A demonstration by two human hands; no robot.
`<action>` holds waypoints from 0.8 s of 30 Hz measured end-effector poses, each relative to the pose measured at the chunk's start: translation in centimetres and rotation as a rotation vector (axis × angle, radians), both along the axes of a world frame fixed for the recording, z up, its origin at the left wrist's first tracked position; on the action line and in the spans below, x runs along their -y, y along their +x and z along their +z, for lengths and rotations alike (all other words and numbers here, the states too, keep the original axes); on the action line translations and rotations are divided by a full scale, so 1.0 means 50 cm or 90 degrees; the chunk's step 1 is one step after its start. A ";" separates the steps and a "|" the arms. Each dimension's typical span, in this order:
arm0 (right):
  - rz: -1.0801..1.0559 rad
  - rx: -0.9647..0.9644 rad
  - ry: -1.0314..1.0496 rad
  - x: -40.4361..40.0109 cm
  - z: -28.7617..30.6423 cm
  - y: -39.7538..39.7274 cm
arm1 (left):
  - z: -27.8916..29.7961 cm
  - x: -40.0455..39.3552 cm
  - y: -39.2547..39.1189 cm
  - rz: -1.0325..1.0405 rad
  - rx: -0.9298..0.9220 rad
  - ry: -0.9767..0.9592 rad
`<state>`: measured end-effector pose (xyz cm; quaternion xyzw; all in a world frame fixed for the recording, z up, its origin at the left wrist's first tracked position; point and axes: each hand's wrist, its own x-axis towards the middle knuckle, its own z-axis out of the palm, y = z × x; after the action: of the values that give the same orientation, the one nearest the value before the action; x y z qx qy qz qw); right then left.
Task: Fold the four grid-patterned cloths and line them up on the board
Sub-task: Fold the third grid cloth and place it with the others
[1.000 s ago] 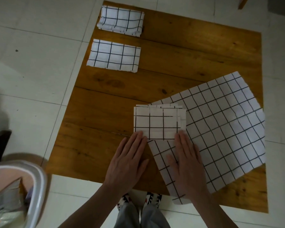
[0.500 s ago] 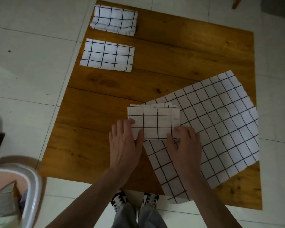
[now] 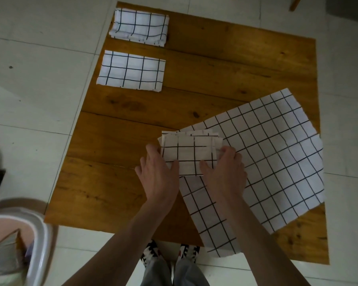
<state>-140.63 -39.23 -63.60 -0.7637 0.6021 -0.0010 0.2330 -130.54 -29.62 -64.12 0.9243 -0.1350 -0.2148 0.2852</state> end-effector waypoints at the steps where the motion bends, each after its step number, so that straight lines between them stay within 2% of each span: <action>1: 0.002 0.004 0.000 0.001 -0.002 -0.001 | 0.002 0.000 0.000 0.008 -0.008 -0.018; 6: 0.034 0.033 -0.019 0.008 -0.014 -0.012 | -0.005 -0.002 0.004 0.002 -0.046 -0.142; 10: 0.132 0.046 -0.057 0.019 -0.004 -0.031 | 0.019 -0.002 0.006 -0.048 -0.089 -0.242; 14: 0.187 0.162 -0.019 0.044 0.043 -0.034 | 0.080 0.002 0.017 -0.104 -0.140 -0.285; 17: 0.212 0.300 0.070 0.073 0.109 -0.032 | 0.166 0.004 0.034 -0.109 -0.219 -0.297; 19: 0.204 0.366 0.200 0.089 0.173 -0.030 | 0.233 0.007 0.047 -0.124 -0.255 -0.293; 22: 0.175 0.407 0.395 0.111 0.296 -0.021 | 0.343 0.009 0.066 -0.136 -0.292 -0.289; 24: 0.185 0.404 0.414 0.119 0.381 -0.016 | 0.422 0.004 0.076 -0.114 -0.304 -0.323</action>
<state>-141.44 -45.19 -44.57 -0.6893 0.3572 -0.0130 0.6302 -126.75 -29.81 -42.99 0.7326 -0.1938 -0.4082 0.5090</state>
